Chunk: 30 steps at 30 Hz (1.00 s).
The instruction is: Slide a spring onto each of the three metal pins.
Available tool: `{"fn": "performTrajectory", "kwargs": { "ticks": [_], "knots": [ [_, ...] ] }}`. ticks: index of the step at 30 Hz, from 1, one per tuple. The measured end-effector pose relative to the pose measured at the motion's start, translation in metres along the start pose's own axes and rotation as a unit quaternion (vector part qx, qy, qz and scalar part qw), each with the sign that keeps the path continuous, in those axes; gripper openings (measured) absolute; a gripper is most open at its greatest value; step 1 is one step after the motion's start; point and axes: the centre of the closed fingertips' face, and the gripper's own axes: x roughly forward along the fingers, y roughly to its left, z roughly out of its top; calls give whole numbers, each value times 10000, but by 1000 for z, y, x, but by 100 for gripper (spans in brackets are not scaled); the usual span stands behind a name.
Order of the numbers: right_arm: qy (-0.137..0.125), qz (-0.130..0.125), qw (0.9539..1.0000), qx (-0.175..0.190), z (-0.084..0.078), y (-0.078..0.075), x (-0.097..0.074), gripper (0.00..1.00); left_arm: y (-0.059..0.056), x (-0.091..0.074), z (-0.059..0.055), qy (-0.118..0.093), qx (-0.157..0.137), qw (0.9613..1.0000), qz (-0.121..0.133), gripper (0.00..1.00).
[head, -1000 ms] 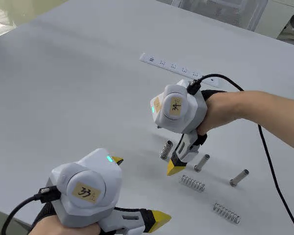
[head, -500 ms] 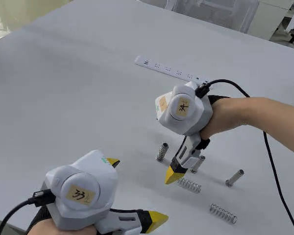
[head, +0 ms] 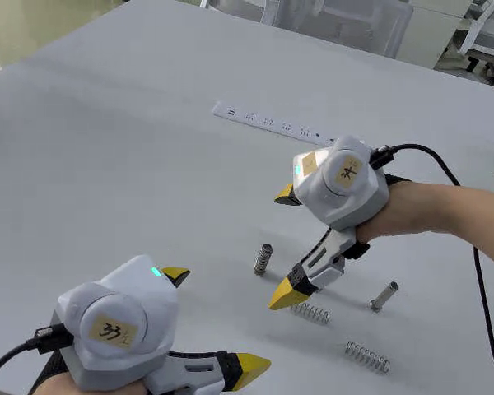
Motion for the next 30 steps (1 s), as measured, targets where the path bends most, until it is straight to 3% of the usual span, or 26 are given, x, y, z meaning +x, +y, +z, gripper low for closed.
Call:
{"fn": "performTrajectory", "kwargs": {
  "ticks": [5,12,19,24,30],
  "knots": [
    [-400,-305,9977,459,-4,-4,-16,99,-1,1,2,18,96,9999,-76,88],
    [-603,-581,9943,663,-17,6,-38,99,-2,1,8,-31,32,9998,-187,88],
    [-661,-808,9904,911,-38,15,-55,99,1,2,13,-37,-28,9997,-253,88],
    [-796,-1027,9849,1147,-49,20,-71,99,3,3,14,9,52,9995,-309,88],
    [-762,-1278,9794,1366,-75,36,-90,99,4,4,15,62,125,9992,-382,88]
  ]
}}
